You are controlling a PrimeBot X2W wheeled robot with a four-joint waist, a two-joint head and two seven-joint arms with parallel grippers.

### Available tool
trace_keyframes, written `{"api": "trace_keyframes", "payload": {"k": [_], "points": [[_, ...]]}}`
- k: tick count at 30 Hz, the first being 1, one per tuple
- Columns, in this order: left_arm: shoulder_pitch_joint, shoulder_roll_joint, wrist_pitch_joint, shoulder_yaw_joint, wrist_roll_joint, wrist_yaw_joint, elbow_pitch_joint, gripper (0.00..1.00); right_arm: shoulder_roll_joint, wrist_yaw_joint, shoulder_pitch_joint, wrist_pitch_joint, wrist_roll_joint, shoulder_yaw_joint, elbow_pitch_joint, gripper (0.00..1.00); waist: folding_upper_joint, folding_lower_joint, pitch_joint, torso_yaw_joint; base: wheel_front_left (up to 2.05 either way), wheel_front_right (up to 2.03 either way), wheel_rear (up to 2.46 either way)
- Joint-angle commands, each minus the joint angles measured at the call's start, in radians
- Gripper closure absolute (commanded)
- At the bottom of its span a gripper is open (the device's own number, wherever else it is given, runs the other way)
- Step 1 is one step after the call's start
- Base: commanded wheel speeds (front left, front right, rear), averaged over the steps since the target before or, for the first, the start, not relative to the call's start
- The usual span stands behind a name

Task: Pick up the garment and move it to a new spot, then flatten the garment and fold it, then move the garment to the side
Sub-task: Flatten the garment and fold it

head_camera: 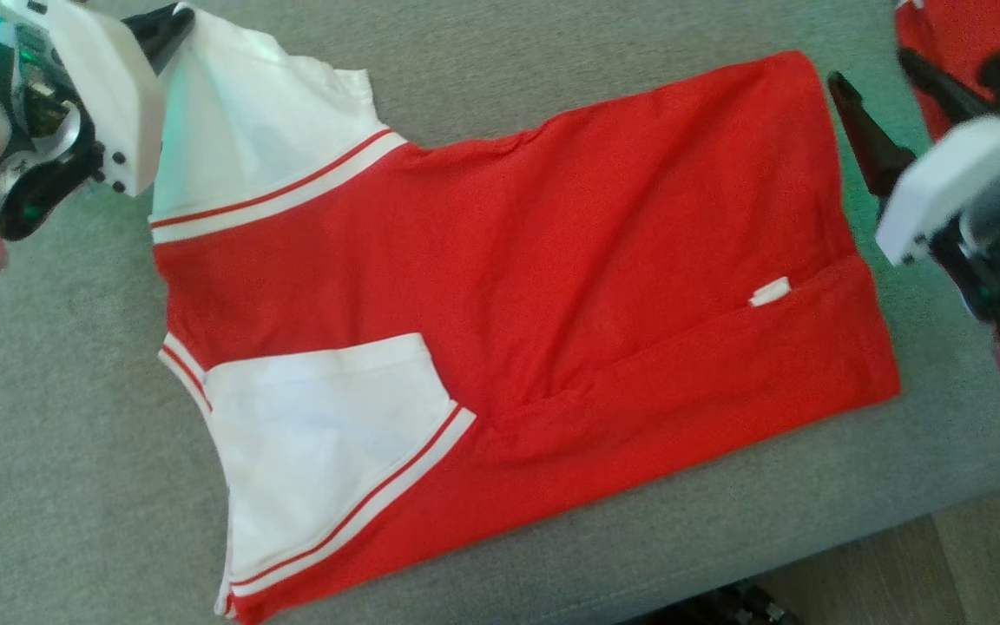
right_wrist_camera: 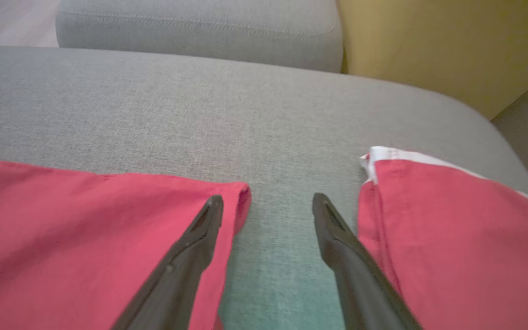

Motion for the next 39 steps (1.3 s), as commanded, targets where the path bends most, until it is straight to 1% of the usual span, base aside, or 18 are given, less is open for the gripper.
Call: {"api": "trace_keyframes", "payload": {"k": [1,5,8,13,18,24,32,34,36,38,39], "points": [[-0.055,0.034,-0.010,0.037,0.002,0.002,-0.013,1.00,-0.007,0.007,-0.001,0.010,0.014,0.011,-0.012,0.00,0.0000,0.0000,0.007,0.008,0.00,0.00,0.00],[-0.072,0.032,-0.019,0.016,-0.003,0.002,-0.016,1.00,0.020,0.007,-0.090,0.069,0.089,0.061,0.085,0.00,0.0000,0.0000,0.013,0.023,0.00,0.00,0.00],[-0.074,0.035,-0.021,0.005,-0.012,0.002,-0.010,1.00,0.038,0.007,-0.132,0.113,0.162,0.093,0.126,0.00,0.0000,0.0000,0.009,0.026,0.00,0.00,0.00],[-0.073,0.036,-0.015,-0.007,-0.033,0.002,-0.002,1.00,0.032,0.007,-0.172,0.171,0.252,0.130,0.169,0.00,0.0000,0.0000,0.000,0.030,0.00,0.00,0.00],[-0.078,0.031,-0.015,-0.013,-0.046,0.002,0.000,1.00,0.020,0.007,-0.195,0.235,0.327,0.161,0.186,0.00,0.0000,0.0000,0.001,0.037,0.00,0.00,0.00],[-0.094,0.024,-0.020,-0.018,-0.049,0.002,-0.001,1.00,0.013,0.007,-0.226,0.226,0.392,0.173,0.191,0.00,0.0000,0.0000,0.015,0.050,0.00,0.00,0.00],[-0.105,0.015,-0.042,-0.021,-0.048,0.002,0.003,1.00,0.000,0.007,-0.254,0.202,0.418,0.210,0.231,0.00,0.0000,0.0000,0.025,0.067,0.00,0.00,0.00],[-0.104,0.014,-0.046,-0.022,-0.049,0.002,0.003,1.00,-0.003,0.007,-0.258,0.198,0.423,0.219,0.240,0.07,0.0000,0.0000,0.023,0.069,0.00,0.00,0.00],[-0.104,0.014,-0.050,-0.022,-0.050,0.002,0.003,1.00,-0.010,0.007,-0.264,0.190,0.418,0.228,0.252,0.16,0.0000,0.0000,0.022,0.071,0.00,0.00,0.00],[-0.103,0.014,-0.055,-0.022,-0.049,0.002,0.003,1.00,-0.012,0.007,-0.269,0.182,0.418,0.233,0.263,0.21,0.0000,0.0000,0.021,0.073,0.00,0.00,0.00],[-0.102,0.014,-0.057,-0.023,-0.049,0.002,0.003,1.00,-0.014,0.007,-0.272,0.179,0.419,0.236,0.267,0.26,0.0000,0.0000,0.020,0.074,0.00,0.00,0.00]]}}
